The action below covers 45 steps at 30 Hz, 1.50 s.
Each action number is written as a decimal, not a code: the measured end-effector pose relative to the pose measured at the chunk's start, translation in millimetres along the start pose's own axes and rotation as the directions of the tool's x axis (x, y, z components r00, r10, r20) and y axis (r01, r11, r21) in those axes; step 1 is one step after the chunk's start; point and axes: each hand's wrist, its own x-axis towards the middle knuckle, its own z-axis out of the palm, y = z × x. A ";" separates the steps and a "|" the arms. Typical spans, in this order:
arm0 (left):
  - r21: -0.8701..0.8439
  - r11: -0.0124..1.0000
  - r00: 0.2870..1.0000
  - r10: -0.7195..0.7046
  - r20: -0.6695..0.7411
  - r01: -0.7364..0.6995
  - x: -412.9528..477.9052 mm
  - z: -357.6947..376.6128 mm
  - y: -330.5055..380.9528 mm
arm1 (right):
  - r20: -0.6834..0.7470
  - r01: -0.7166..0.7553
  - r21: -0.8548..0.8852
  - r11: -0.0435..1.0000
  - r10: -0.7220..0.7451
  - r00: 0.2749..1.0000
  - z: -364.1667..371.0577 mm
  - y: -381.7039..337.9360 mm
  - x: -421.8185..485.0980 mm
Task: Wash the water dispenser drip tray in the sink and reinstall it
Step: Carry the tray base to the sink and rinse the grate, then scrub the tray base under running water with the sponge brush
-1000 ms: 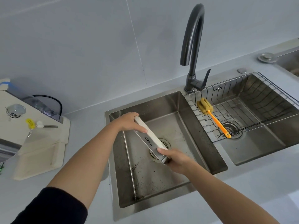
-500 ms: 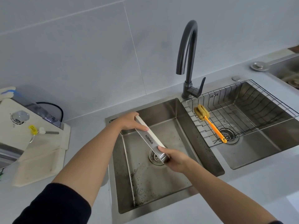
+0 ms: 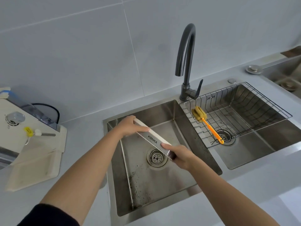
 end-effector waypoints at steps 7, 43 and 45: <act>-0.047 0.984 0.977 -0.162 0.142 0.170 -12.5 21.3 -25.2 | 0.072 -0.153 -0.086 0.984 0.159 0.985 -0.3 12.3 -7.8; -0.843 0.484 0.934 -0.354 0.055 0.233 -27.2 31.4 -47.5 | 0.092 0.425 -0.725 0.541 -0.536 0.839 6.9 -26.4 -16.4; -0.876 0.418 0.929 -0.362 0.081 0.239 -25.3 35.9 -40.3 | 0.137 0.468 -0.732 0.494 -0.567 0.812 -2.7 -33.0 -10.9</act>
